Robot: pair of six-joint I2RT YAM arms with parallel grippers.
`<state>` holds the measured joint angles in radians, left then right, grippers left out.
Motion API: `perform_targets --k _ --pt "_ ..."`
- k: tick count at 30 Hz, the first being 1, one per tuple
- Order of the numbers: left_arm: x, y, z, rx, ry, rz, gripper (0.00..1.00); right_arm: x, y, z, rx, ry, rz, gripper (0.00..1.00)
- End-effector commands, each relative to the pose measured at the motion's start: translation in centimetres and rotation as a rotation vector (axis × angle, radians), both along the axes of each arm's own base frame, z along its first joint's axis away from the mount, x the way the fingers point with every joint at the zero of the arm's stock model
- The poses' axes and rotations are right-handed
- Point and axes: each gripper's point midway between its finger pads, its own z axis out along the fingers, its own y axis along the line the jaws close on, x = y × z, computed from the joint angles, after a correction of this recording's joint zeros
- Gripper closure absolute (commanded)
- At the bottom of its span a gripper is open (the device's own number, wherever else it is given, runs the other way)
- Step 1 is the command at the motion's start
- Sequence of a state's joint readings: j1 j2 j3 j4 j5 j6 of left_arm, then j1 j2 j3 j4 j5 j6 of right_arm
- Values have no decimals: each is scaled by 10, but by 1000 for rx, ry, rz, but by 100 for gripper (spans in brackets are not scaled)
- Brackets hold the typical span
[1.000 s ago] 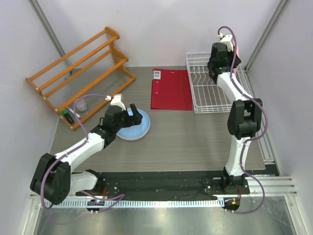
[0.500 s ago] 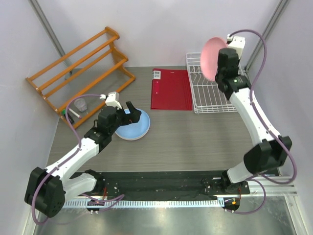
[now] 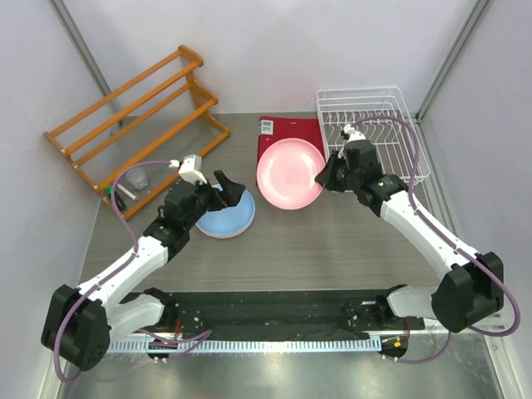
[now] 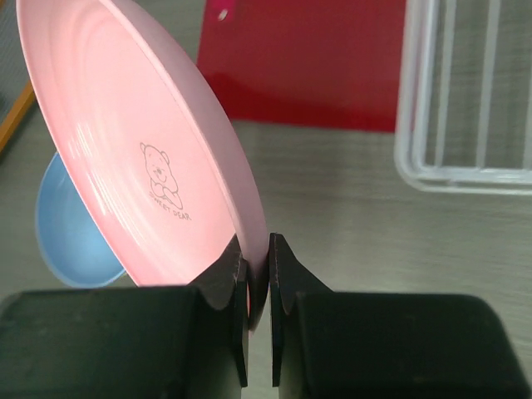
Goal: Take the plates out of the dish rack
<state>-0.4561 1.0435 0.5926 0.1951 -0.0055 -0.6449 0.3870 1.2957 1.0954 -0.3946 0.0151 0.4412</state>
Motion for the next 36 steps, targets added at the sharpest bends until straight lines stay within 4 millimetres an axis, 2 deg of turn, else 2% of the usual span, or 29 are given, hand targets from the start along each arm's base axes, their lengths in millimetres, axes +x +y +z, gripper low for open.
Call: perform_targets --k 1,2,7,12,14,16,18,19,20,21,23,24,25,27,28,30,32,33,36 --pt "4 -15 14 -79 -47 -51 1 -17 50 36 265 -73 147 99" --pt "6 -17 11 -82 -42 -53 1 -22 53 27 280 -52 156 99" --pt "6 -21 4 -90 -22 -58 1 -34 71 22 337 -27 204 99" --pt "6 -25 1 -92 -20 -64 10 -40 79 20 373 -12 244 99" --pt "6 -25 -1 -87 -16 -62 21 -41 82 18 386 -1 254 99" --pt "6 -26 -2 -83 -15 -61 41 -43 86 16 401 13 277 99" --pt "6 -26 -5 -76 -10 -59 55 -43 89 14 405 23 288 99" --pt "6 -26 -6 -72 -7 -57 66 -43 89 11 405 29 286 99" --pt "6 -26 -8 -64 -2 -57 70 -43 90 11 407 31 286 99" --pt "6 -26 -8 -61 1 -59 79 -43 91 11 411 30 295 99" --pt "6 -26 -11 -48 12 -58 88 -43 93 10 417 37 299 99" --pt "7 -26 -11 -42 15 -55 98 -42 94 11 423 38 301 96" --pt "8 -25 -11 -39 16 -49 100 -41 95 9 427 45 298 86" --pt "8 -23 -13 -33 21 -40 100 -40 95 8 431 45 294 74" --pt "11 -17 -14 -22 20 -3 100 -39 95 5 426 49 289 64" --pt "10 -8 -17 8 34 35 100 -39 94 2 407 46 295 53" --pt "13 12 -17 60 37 134 100 -35 89 -1 379 42 272 39" --pt "11 22 -25 102 65 172 100 -36 85 -6 351 51 259 32" --pt "11 48 -20 161 45 284 100 -33 76 -15 301 51 225 29"
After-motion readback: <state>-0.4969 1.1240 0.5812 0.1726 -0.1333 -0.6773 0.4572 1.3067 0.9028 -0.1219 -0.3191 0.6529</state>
